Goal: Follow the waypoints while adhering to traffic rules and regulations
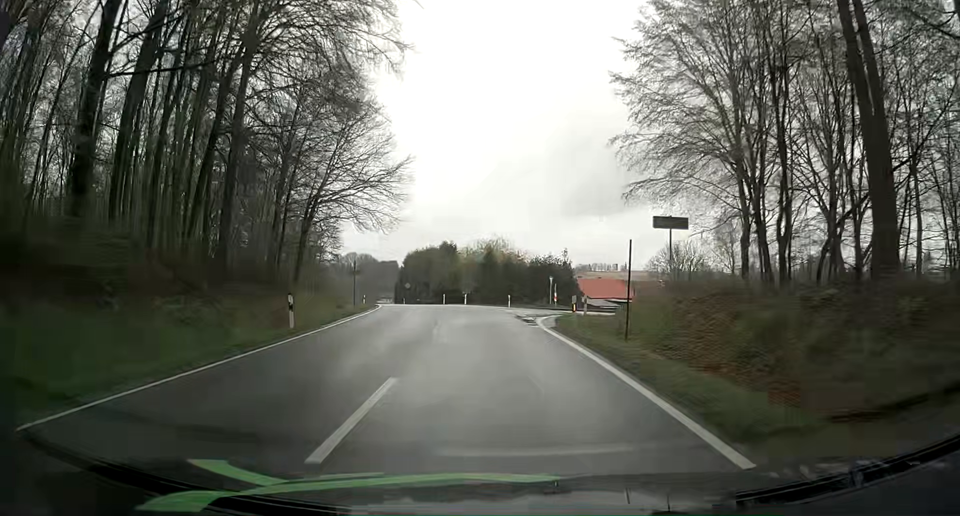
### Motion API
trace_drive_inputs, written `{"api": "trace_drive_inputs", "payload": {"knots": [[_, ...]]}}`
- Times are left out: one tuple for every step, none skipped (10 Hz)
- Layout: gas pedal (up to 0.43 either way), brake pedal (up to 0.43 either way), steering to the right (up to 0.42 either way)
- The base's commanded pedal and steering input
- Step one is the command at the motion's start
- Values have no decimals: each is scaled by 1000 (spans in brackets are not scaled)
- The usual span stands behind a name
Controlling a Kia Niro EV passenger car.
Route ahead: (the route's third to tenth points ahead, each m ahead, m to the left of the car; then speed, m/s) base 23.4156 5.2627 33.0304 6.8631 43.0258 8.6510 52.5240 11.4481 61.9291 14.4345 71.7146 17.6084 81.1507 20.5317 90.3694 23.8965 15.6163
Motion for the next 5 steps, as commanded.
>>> {"api": "trace_drive_inputs", "payload": {"knots": [[20,0,-25],[28,0,-25],[28,0,-25],[28,0,-25],[28,0,-25]]}}
